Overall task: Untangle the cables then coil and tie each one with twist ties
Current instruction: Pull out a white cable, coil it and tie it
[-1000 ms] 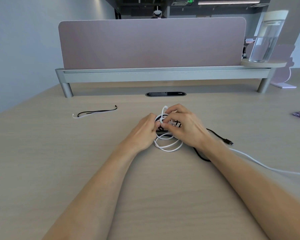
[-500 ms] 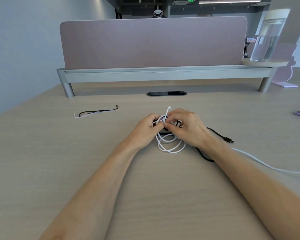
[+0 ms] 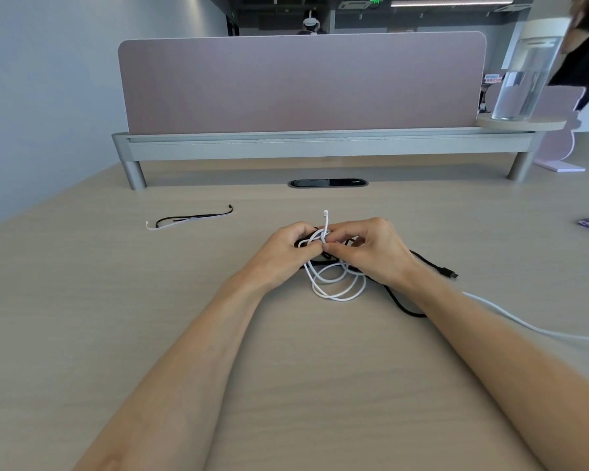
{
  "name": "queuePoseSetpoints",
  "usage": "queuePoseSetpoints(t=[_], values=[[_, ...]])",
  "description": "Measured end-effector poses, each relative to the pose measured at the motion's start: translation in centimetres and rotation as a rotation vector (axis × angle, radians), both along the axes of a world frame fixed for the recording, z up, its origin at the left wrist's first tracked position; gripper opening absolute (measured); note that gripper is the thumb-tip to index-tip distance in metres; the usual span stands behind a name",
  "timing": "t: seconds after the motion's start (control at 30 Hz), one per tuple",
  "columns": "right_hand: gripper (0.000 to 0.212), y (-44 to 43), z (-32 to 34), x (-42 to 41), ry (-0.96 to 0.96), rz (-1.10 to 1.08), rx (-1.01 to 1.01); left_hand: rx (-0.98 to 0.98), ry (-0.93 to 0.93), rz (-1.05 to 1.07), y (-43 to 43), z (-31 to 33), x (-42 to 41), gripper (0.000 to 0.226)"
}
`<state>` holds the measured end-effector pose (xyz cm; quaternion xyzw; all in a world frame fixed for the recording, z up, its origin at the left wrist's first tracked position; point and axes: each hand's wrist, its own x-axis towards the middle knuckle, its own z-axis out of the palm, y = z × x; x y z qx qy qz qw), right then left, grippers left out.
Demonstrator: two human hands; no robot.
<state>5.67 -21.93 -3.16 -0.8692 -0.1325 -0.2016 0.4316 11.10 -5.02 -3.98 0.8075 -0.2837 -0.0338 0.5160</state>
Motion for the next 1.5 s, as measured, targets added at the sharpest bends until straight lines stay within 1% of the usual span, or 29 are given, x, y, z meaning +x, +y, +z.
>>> queuePoseSetpoints(t=[0.07,0.17,0.27,0.37,0.47,0.57,0.67,0.77,0.87,0.97,1.07,1.17,1.23,1.27,1.3,1.37,1.4,1.43,1.47,1.5], values=[[0.009,-0.1,0.1,0.0,0.027,0.014,0.002,0.0,0.001,-0.012,0.1,0.0,0.1,0.021],[0.008,-0.3,0.2,0.0,0.005,0.015,-0.056,-0.012,-0.008,-0.013,0.0,-0.1,-0.2,0.032],[0.006,-0.2,0.0,0.3,-0.089,0.014,-0.175,-0.038,-0.015,0.002,0.0,-0.1,-0.2,0.024],[0.004,-0.2,0.1,0.3,-0.085,0.009,-0.165,-0.068,-0.001,-0.008,0.1,0.1,-0.3,0.015],[0.005,-0.2,0.0,0.2,-0.066,0.013,-0.157,-0.061,0.008,-0.01,0.0,0.2,-0.5,0.01],[0.007,0.1,0.0,0.3,-0.084,0.032,-0.181,-0.062,-0.013,0.031,-0.2,0.4,-0.8,0.014],[0.005,0.5,0.1,0.1,-0.07,0.026,-0.186,-0.068,-0.016,0.062,-0.2,0.6,-0.9,0.005],[0.008,0.7,0.3,-0.1,-0.046,-0.024,-0.206,-0.067,-0.011,0.057,-0.3,0.7,-0.8,0.016],[0.011,0.8,0.5,-0.1,-0.05,-0.083,-0.155,-0.073,-0.007,0.035,-0.2,0.7,-0.9,0.018],[0.013,0.8,0.3,0.1,-0.035,-0.175,-0.056,-0.056,-0.044,0.016,-0.2,0.8,-1.1,0.012],[0.015,0.9,0.2,0.5,-0.005,-0.272,0.005,-0.003,-0.095,0.019,-0.4,0.7,-1.0,0.019],[0.015,0.6,0.3,0.5,0.018,-0.256,0.029,0.041,-0.099,0.053,-0.7,0.4,-1.0,0.023],[0.012,0.6,0.2,0.3,0.008,-0.207,-0.041,0.034,-0.093,0.092,-0.8,0.3,-0.8,0.02],[0.01,0.6,0.1,0.2,-0.001,-0.195,-0.092,0.052,-0.122,0.13,-0.8,0.2,-0.7,0.018],[0.009,0.6,0.0,0.2,-0.018,-0.198,-0.152,0.098,-0.192,0.185,-0.8,0.0,-0.5,0.016],[0.011,0.7,-0.1,0.2,-0.061,-0.209,-0.26,0.24,-0.449,0.335,-0.6,-0.2,-0.4,0.015],[0.013,0.7,-0.1,0.2,-0.072,-0.209,-0.274,0.301,-0.61,0.405,-0.6,-0.2,-0.3,0.021],[0.014,0.8,0.0,0.1,-0.073,-0.207,-0.247,0.332,-0.766,0.445,-0.5,-0.2,-0.3,0.026],[0.015,0.9,0.1,0.1,-0.065,-0.211,-0.183,0.338,-0.906,0.459,-0.5,-0.1,-0.3,0.025],[0.015,0.9,0.2,0.2,-0.053,-0.225,-0.105,0.342,-1.018,0.456,-0.5,0.0,-0.4,0.019]])
